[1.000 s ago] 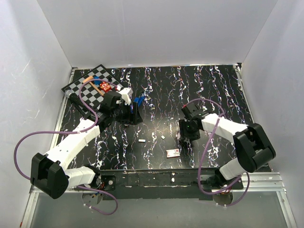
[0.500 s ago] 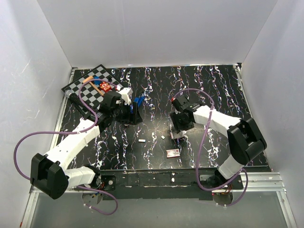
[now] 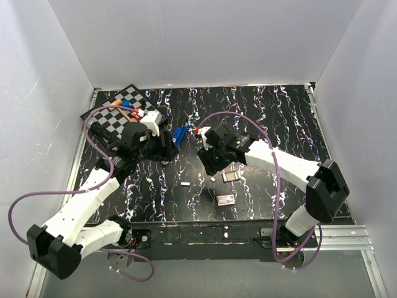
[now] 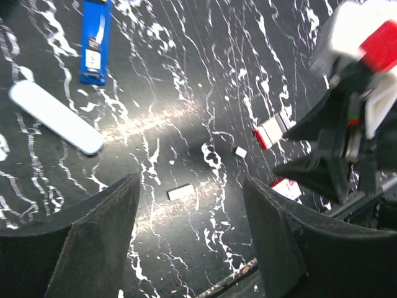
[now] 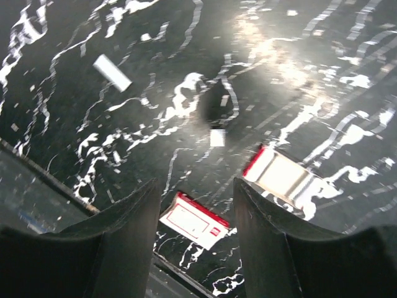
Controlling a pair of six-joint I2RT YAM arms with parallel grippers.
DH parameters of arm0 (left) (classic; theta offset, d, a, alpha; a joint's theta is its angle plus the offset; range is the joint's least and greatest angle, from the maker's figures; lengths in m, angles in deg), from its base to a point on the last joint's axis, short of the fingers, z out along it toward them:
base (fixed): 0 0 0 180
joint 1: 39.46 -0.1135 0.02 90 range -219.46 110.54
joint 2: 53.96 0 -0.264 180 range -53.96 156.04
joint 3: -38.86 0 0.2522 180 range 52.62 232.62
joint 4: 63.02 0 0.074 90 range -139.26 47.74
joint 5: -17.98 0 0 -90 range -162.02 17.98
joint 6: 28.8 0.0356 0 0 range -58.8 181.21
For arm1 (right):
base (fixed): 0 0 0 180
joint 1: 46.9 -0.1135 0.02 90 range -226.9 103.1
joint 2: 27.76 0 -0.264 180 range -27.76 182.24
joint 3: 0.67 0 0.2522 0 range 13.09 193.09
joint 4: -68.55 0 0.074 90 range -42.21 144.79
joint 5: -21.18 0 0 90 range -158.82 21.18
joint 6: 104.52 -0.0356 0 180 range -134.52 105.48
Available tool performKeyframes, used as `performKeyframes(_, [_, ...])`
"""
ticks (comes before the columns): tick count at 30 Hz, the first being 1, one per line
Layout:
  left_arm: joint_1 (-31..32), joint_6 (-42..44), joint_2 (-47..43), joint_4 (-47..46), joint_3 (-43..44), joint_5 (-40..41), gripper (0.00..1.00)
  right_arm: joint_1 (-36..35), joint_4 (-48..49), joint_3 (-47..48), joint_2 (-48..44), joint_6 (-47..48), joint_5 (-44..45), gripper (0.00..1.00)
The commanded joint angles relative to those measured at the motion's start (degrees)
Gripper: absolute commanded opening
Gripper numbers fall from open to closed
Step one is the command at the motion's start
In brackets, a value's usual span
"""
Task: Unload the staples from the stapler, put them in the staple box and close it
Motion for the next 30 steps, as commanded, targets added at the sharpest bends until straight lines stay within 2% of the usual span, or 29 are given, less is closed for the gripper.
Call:
performKeyframes(1, [0.10, -0.16, -7.32, 1.55, -0.12, 11.46, 0.69, -1.80, 3.26, 2.56, 2.41, 6.03, -10.29, 0.58])
performKeyframes(4, [0.10, 0.01, -12.68, 2.69, -0.82, 17.36, 0.73, -3.47, 3.35, 4.58, 4.78, 8.93, -12.06, 0.58])
performKeyframes(5, [0.10, 0.27, -14.44, 2.70, -1.17, 18.68, 0.98, -3.91, 3.26, 5.45, 5.75, 9.99, -12.32, 0.58])
performKeyframes(10, [0.10, 2.47, -22.00, 0.77, -4.68, 20.70, 0.98, -6.90, 3.00, 9.23, 10.14, 15.70, -12.15, 0.58])
performKeyframes(19, [0.10, 2.30, -28.69, 0.41, -7.85, 26.24, 0.98, -10.07, 0.19, 16.18, 17.96, 21.07, -11.44, 0.56])
performKeyframes(30, [0.10, 2.91, -28.61, 0.15, -8.29, 25.63, 0.98, -14.37, -1.48, 20.66, 26.40, 21.07, -5.04, 0.53])
